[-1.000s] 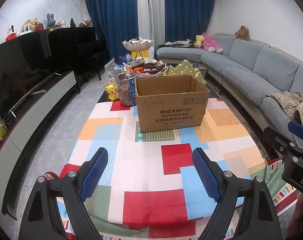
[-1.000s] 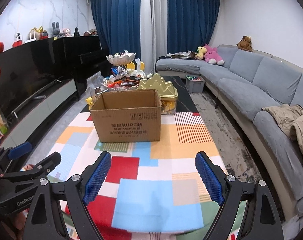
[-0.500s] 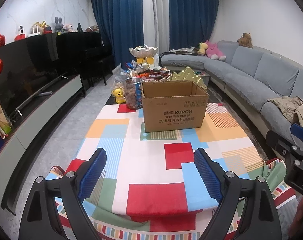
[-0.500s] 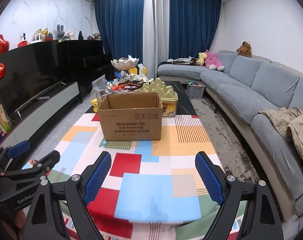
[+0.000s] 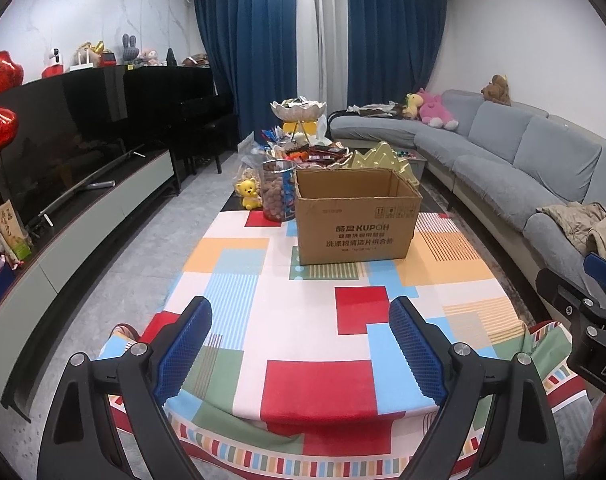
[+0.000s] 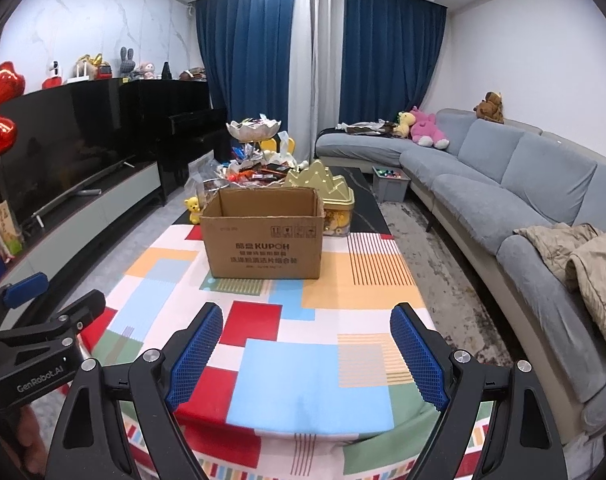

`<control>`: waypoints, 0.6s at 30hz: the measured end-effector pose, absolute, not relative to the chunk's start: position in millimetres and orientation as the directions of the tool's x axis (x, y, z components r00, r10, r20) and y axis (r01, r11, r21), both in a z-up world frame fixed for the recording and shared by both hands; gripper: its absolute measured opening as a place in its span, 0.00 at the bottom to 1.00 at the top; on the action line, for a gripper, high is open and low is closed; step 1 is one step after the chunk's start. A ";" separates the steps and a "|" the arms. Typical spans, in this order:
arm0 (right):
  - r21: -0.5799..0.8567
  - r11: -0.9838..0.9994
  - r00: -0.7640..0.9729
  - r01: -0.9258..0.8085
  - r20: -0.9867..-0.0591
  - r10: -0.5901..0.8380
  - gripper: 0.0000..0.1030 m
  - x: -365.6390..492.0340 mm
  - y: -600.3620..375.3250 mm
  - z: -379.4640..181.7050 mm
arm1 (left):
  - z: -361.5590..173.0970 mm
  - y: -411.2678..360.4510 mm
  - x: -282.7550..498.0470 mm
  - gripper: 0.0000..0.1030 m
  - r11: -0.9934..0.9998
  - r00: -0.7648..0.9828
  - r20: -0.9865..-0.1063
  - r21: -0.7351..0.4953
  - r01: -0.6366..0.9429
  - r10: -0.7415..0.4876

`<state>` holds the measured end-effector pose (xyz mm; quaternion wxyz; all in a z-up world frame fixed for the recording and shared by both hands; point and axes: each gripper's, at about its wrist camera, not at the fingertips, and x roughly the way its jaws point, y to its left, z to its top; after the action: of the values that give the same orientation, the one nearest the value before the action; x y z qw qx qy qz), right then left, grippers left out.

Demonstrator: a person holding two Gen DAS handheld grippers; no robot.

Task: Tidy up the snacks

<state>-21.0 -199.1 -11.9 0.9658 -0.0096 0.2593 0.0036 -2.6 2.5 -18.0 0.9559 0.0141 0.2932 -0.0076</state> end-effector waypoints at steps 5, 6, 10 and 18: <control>-0.011 1.000 0.864 -0.008 -0.504 0.001 0.84 -22.1 -198.4 -12.0 | -18.3 2.9 -2.9 0.88 0.999 0.828 -0.561 0.023 0.025 -0.008; -0.011 1.000 0.864 -0.008 -0.504 0.001 0.84 -22.0 -199.0 -12.0 | -18.2 2.8 -2.9 0.88 0.999 0.828 -0.561 0.023 0.026 -0.009; -0.009 1.000 0.864 -0.010 -0.504 0.004 0.84 -21.9 -199.8 -11.7 | -18.3 2.8 -3.4 0.88 0.999 0.827 -0.562 0.023 0.026 -0.009; -0.001 1.000 0.861 -0.004 -0.508 0.003 0.84 -20.6 -203.7 -11.0 | -18.1 2.4 -3.2 0.88 0.999 0.828 -0.561 0.023 0.026 -0.009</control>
<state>-20.6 -203.7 -11.0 0.9647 -0.0011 0.2635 0.0016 -3.2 2.4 -18.1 0.9559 0.0147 0.2931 -0.0091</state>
